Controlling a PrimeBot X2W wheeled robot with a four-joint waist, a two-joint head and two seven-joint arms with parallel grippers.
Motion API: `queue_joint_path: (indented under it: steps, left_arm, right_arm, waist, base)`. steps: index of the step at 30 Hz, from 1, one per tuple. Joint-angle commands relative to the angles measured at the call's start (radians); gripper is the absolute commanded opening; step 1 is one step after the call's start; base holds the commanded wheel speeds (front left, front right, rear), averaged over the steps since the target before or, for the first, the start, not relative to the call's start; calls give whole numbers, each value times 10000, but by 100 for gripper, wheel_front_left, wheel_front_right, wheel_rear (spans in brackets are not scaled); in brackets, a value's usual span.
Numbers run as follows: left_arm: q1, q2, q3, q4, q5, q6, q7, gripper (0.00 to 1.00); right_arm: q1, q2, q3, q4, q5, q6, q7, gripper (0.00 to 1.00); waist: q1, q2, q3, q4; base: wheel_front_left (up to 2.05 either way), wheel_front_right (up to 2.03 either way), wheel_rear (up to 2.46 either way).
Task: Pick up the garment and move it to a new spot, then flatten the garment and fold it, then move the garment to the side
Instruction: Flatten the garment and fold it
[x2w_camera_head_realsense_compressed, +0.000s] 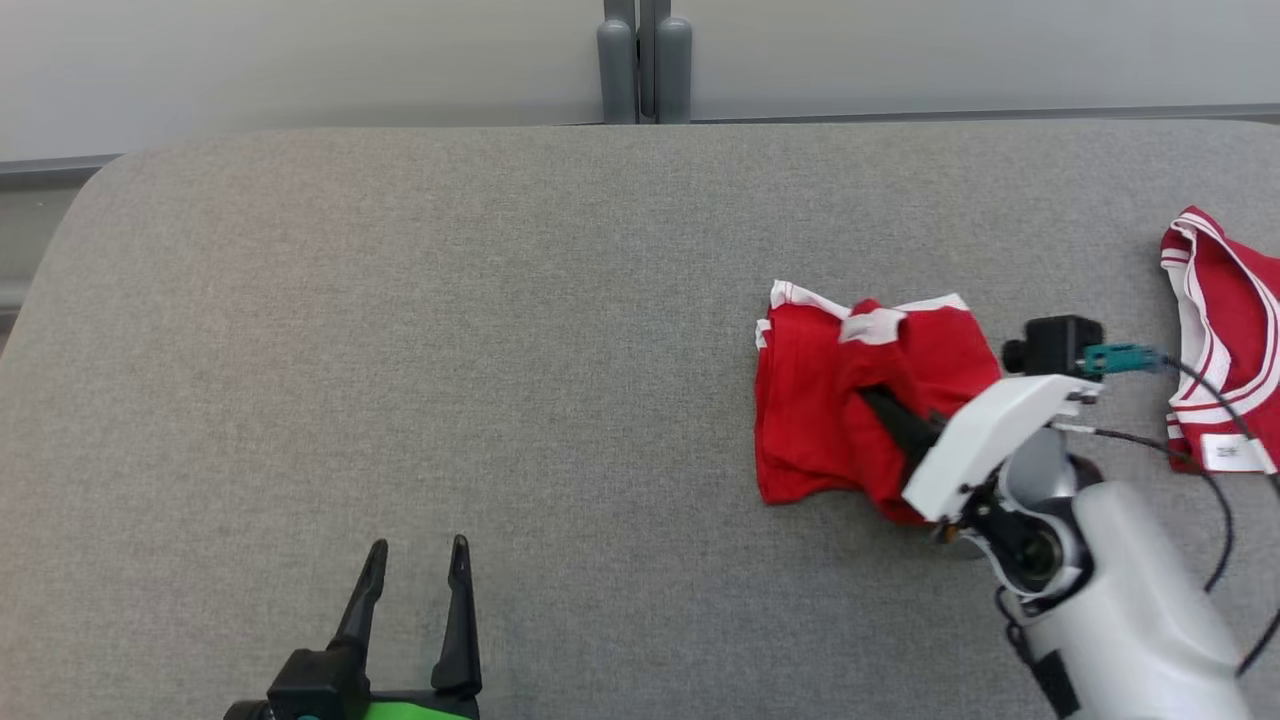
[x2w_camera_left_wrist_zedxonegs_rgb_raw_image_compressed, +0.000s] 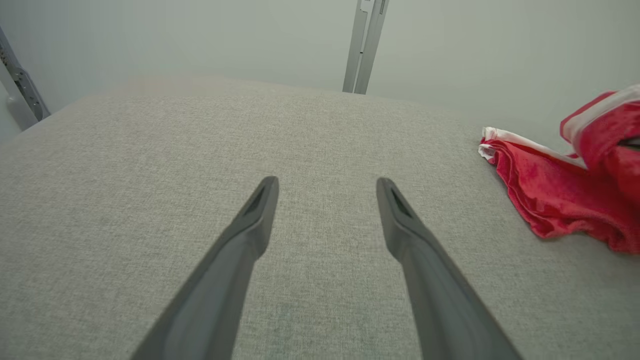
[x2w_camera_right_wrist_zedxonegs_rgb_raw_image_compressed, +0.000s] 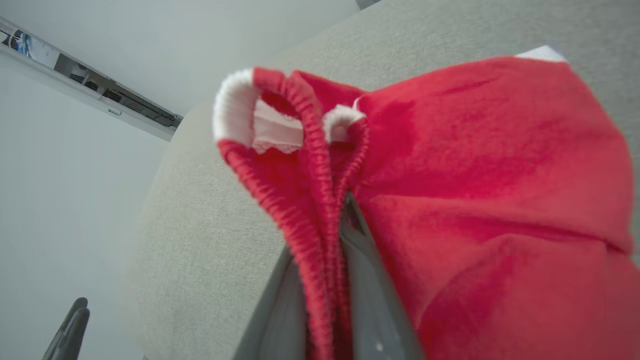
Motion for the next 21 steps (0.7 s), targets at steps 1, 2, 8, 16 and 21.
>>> queue_joint_path:
  steps: [1, 2, 8, 16, 21]
  left_arm:
    - [-170, 16, -57, 104, 45, -44, -28, 100]
    - [-184, 16, -105, 159, 70, -51, -26, 100]
    - [-165, 16, -297, 404, 159, -76, -28, 100]
    - [-227, 17, -430, 615, 28, -41, -28, 100]
    - [-267, 17, -503, 721, -50, -62, -28, 100]
  right_arm:
    - [-232, 345, 86, 283, -446, 0, -240, 0]
    - [-332, 544, 163, 479, -645, 0, -344, 0]
    - [-1055, 1085, 441, 1592, -1324, 1, -1317, 0]
    - [-2155, 1098, 1137, 3223, -917, 1, -2513, 0]
    - [-2310, 1100, 1912, 3505, -517, 1, -3115, 100]
  waist:
    - [0, -1, -12, -47]
    - [0, -1, -19, -56]
    - [0, -1, -69, -7]
    - [0, -1, 32, 135]
    - [0, -1, 58, 229]
  base:
    - [0, 0, 0]
    - [0, 0, 0]
    - [0, 0, 0]
    - [0, 0, 0]
    - [0, 0, 0]
